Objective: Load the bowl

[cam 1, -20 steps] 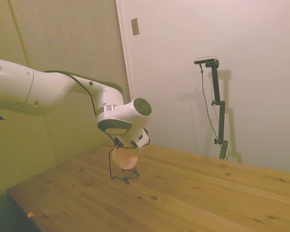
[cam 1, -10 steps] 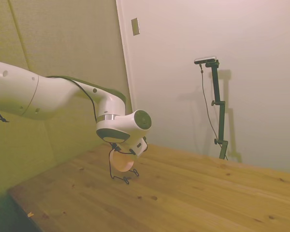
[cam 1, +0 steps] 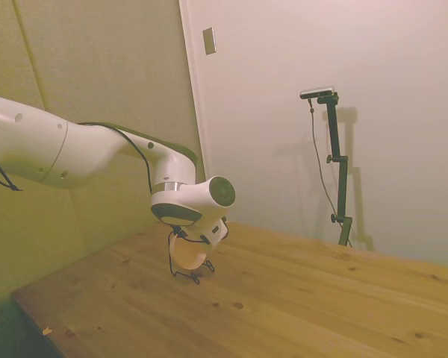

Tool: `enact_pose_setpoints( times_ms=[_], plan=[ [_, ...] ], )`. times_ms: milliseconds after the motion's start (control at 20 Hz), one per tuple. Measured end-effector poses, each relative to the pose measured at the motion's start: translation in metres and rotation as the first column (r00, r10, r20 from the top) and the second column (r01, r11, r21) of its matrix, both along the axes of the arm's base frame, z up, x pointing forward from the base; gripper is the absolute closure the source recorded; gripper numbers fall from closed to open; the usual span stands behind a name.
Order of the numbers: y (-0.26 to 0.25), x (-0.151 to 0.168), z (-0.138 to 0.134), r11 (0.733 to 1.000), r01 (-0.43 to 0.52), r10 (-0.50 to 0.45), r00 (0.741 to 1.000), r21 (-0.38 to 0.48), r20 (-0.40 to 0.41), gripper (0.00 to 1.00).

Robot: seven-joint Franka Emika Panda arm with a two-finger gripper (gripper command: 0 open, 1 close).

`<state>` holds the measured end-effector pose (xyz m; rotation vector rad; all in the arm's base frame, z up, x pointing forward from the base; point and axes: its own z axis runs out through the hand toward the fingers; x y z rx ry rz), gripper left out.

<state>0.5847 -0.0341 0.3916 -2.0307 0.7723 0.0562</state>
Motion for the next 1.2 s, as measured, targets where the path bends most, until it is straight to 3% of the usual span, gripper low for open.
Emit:
enact_pose_setpoints(
  times_ms=[250,300,950,1200],
  plan=[
    [-0.001,0.001,-0.007,1.0,0.003,-0.003,1.0,0.0,-0.012,1.0],
    [-0.002,0.001,-0.008,1.0,0.003,-0.003,1.0,0.001,-0.013,0.0],
    [-0.004,0.002,-0.004,1.0,0.006,-0.006,1.0,0.0,-0.005,0.0],
    [-0.038,-0.006,0.025,0.998,0.052,-0.051,0.999,-0.046,0.018,0.0]
  ],
)
